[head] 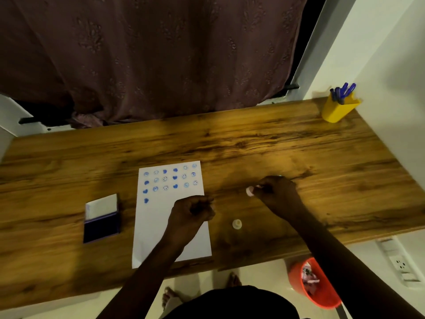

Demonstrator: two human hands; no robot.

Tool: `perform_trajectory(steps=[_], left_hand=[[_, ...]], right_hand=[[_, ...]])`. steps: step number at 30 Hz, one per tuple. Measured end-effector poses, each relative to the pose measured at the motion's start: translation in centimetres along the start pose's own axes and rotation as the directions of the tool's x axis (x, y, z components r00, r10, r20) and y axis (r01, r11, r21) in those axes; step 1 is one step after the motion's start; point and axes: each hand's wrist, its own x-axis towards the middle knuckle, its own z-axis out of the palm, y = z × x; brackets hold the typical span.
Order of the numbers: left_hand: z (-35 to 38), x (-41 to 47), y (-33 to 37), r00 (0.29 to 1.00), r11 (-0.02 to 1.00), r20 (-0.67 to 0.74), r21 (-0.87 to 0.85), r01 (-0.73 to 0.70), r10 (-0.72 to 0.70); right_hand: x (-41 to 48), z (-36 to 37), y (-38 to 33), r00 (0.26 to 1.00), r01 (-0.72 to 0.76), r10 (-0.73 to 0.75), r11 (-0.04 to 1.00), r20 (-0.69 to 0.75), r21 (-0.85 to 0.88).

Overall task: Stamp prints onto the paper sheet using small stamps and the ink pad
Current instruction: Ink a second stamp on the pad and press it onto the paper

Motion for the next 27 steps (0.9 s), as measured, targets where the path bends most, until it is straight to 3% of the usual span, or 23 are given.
perform_trajectory(steps=[3,6,11,21,27], left_hand=[[-0.2,-0.4,1.2,0.999,0.994,0.035,-0.104,-0.012,0.016],[-0.8,-1.0,1.8,0.997,0.979,0.055,-0.199,-0.04,0.052],[-3.0,-1.8,1.3,0.993,0.962,-0.001,-0.245,-0.118,0.121],[-8.9,-3.1,-1.4,0.988,0.948,-0.14,-0.299,-0.108,0.069],[-14.2,-4.8,-3.8,0.956,0.956,-0.294,-0.286,-0.07,-0.018]], right_hand=[[-1.2,0.7,-3.8,0.981,-0.14,0.068,0.897,0.182,0.418],[-2.4,1.9,-6.9,0.949,-0.185,0.016,0.836,0.315,0.516],[-3.3,4.3,-10.0,0.923,-0.191,-0.039,0.819,0.383,0.542],[-2.7,7.9,-13.5,0.915,-0.046,-0.189,0.829,0.356,0.558],[-2.3,11.7,-17.4,0.9,0.202,-0.307,0.922,0.308,0.33]])
